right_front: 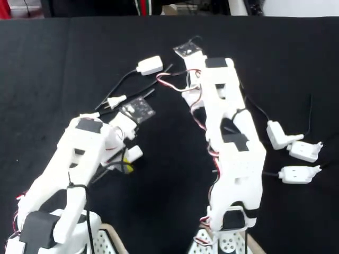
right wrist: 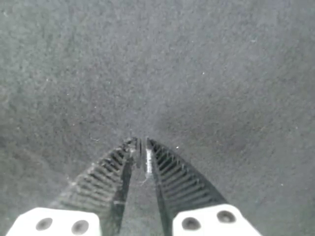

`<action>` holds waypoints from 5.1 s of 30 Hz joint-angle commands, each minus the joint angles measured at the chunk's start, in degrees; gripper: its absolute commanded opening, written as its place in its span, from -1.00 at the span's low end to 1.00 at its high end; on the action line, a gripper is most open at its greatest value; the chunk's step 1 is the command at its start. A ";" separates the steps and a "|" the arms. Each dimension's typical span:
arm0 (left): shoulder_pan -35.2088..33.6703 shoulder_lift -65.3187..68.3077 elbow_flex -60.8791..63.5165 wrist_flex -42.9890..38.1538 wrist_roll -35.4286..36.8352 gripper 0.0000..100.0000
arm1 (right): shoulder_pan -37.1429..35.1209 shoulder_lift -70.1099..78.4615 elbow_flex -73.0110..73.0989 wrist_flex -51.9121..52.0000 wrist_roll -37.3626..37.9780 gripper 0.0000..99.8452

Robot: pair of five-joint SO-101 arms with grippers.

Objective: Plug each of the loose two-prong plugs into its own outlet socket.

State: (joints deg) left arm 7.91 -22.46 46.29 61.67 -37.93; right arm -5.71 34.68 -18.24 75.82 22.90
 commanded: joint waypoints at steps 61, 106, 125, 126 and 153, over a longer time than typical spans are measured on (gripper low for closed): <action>-32.13 -69.19 22.46 15.91 11.08 -0.94 | -5.98 -2.51 -1.19 0.62 0.44 -0.97; -41.98 -81.67 49.10 8.26 4.13 -0.94 | -25.58 35.30 -59.91 1.58 -80.35 -0.59; -41.98 -81.67 49.19 8.35 4.13 -0.94 | -28.31 40.48 -63.60 7.47 -68.75 -0.97; -41.98 -81.67 49.19 8.35 4.13 -0.94 | -27.96 40.40 -64.75 9.05 -67.52 -0.98; -41.98 -81.67 49.19 8.44 4.04 -0.94 | -30.95 33.10 -65.98 20.48 -66.11 -0.52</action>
State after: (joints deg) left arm -34.64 -103.69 95.52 70.73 -33.27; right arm -33.93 71.78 -86.02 98.42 -38.11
